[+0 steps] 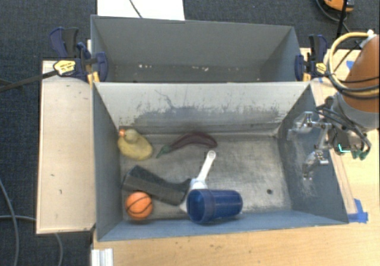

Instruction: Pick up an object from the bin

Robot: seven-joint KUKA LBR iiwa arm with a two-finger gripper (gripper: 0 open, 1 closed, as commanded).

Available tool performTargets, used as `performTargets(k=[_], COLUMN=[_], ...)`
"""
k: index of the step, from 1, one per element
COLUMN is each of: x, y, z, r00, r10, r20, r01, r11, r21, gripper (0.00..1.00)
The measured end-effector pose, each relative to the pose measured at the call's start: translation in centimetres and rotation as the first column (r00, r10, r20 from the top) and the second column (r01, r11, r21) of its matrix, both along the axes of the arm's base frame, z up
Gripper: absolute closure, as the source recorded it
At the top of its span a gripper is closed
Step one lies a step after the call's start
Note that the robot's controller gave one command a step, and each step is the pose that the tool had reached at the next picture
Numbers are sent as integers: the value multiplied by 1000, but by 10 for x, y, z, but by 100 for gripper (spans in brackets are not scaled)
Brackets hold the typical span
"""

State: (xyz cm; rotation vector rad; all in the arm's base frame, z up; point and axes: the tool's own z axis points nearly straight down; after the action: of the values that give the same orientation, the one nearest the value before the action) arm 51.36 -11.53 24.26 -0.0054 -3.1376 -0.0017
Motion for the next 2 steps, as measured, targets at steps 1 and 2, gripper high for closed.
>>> performTargets(k=[1, 2], x=[2, 13], y=[0, 46], z=[4, -68], r00=[1000, 999], r10=[4, 36], r20=[8, 12], r01=[-4, -36], r11=[1000, 999], r21=[-2, -2], gripper=[0, 0])
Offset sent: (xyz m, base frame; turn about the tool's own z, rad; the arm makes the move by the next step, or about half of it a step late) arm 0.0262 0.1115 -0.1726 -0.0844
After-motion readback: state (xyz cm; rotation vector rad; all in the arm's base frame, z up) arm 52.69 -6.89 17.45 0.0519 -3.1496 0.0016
